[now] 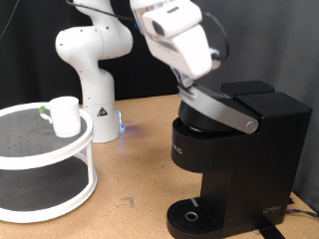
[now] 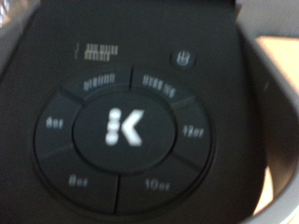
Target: Make a cup of coffee with the keurig machine
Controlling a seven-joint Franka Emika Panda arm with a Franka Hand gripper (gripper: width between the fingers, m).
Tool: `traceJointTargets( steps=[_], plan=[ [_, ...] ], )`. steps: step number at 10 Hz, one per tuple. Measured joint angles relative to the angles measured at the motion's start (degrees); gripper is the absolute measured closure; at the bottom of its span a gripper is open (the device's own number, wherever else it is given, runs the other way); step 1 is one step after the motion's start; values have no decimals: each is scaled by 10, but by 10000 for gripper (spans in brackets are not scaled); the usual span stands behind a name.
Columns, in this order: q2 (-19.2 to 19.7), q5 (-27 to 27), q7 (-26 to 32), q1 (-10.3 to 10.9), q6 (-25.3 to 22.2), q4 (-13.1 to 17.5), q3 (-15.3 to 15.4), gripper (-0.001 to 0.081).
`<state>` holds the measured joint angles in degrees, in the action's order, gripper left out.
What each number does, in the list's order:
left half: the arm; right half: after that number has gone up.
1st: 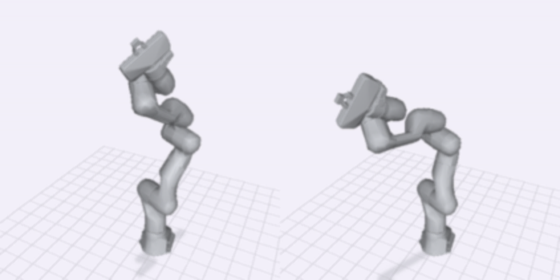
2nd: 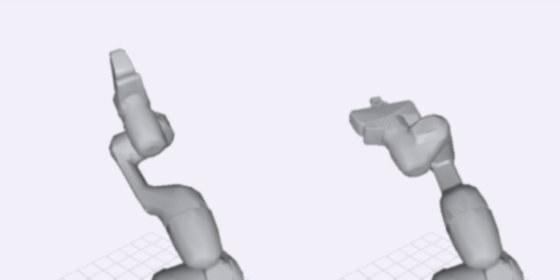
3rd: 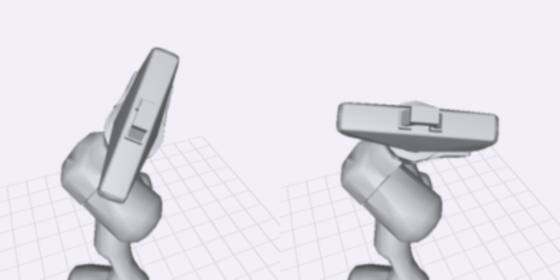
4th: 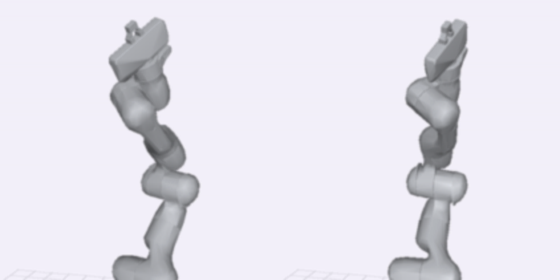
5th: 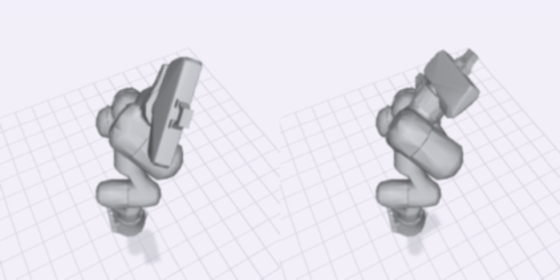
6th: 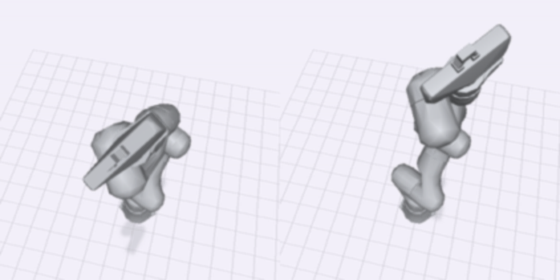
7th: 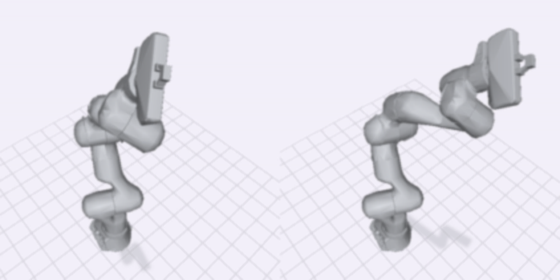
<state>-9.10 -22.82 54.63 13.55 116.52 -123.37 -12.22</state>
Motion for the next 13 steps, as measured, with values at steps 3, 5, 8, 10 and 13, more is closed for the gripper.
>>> traceJointTargets(
  steps=[3, 5, 8, 10, 13],
  plan=[
    [25, 10, 0, -7, 0, -2, -6, 805],
    [33, 10, 0, -9, 0, -2, -8, 805],
    [41, 10, 0, -11, 0, -2, -8, 805],
    [48, 15, -5, -11, 4, -3, -8, 805],
    [61, 16, -8, -11, 19, -9, -9, 805]
  ],
)
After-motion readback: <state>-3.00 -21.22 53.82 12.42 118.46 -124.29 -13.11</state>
